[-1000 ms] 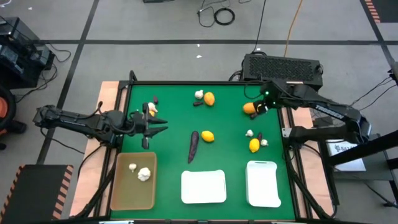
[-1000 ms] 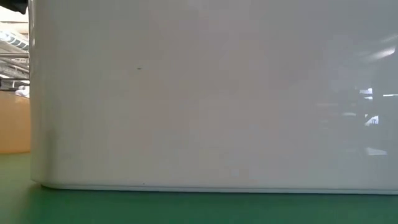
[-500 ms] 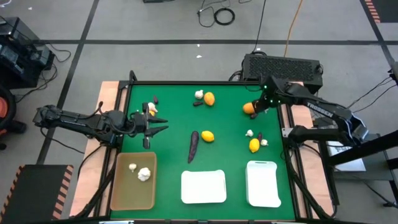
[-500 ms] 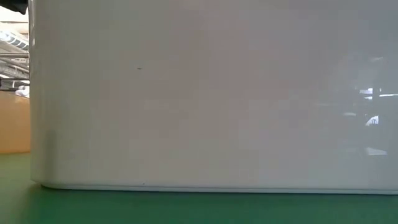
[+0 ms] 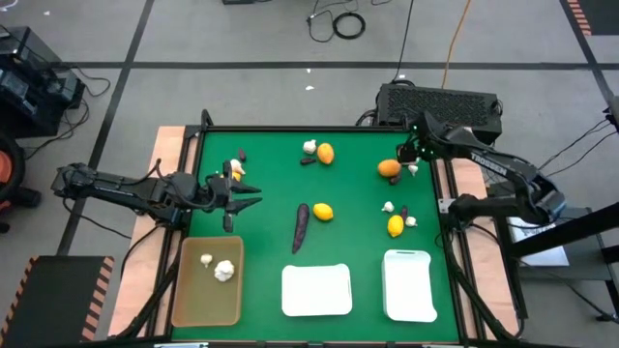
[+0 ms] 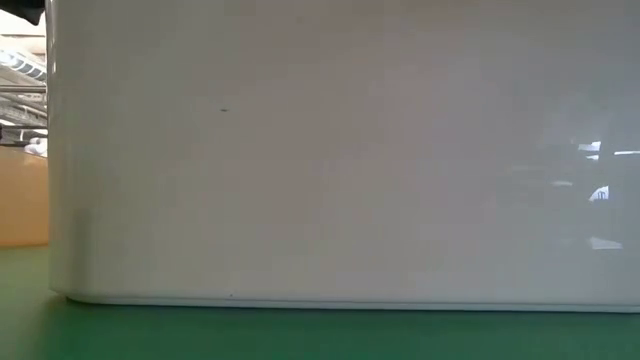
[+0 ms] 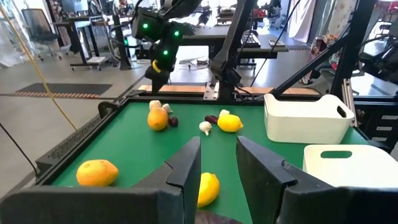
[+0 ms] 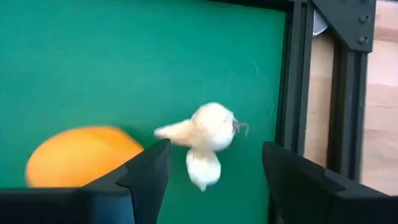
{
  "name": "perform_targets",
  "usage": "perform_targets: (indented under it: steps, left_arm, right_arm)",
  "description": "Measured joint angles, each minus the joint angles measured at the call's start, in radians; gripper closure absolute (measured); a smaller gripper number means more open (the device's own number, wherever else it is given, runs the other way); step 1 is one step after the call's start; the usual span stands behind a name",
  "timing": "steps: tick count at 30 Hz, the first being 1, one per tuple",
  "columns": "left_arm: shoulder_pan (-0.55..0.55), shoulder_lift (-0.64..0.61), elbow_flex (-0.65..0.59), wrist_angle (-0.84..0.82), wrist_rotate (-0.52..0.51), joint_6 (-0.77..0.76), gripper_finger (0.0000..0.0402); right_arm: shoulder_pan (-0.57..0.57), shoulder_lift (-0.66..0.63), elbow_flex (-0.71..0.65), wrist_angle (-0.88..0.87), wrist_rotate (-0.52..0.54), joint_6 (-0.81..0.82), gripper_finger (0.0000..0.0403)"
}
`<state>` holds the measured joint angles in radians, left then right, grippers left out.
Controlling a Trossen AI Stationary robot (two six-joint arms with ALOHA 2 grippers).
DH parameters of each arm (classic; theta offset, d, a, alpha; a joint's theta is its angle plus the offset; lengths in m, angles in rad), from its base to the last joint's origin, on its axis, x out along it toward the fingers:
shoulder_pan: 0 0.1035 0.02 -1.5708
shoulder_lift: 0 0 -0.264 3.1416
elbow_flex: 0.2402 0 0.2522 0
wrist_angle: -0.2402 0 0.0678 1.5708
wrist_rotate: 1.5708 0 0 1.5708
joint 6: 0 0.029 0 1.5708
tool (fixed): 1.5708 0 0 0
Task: Sort produce into baskets
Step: Put the garlic into the orange bin
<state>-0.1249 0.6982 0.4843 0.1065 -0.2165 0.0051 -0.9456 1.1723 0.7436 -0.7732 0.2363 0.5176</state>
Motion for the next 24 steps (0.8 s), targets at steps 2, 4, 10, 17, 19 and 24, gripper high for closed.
perform_targets:
  steps: [2, 4, 10, 17, 19, 24]
  left_arm:
    - [0.0, 0.0, 0.0, -0.005, 0.0, 0.0, 0.0292]
    - [0.0, 0.0, 0.0, -0.019, 0.0, 0.0, 0.0292]
    - [0.0, 0.0, 0.0, -0.02, 0.0, 0.001, 0.0292]
    - [0.0, 0.0, 0.0, -0.019, -0.001, 0.002, 0.0292]
    - [0.0, 0.0, 0.0, -0.019, -0.001, 0.007, 0.0292]
    - [0.0, 0.0, 0.0, -0.027, -0.001, 0.009, 0.0292]
  right_arm:
    - [-0.017, 0.023, -0.006, 0.025, 0.001, 0.023, 0.0159]
    - [-0.021, 0.038, -0.006, 0.037, 0.009, 0.046, 0.0161]
    - [-0.016, 0.071, -0.006, 0.053, 0.057, 0.118, 0.017]
    - [-0.016, 0.168, -0.006, 0.091, 0.047, 0.228, 0.0178]
    - [-0.016, 0.199, -0.006, 0.103, 0.05, 0.23, 0.0179]
    - [-0.016, 0.261, -0.006, 0.117, 0.059, 0.255, 0.0179]
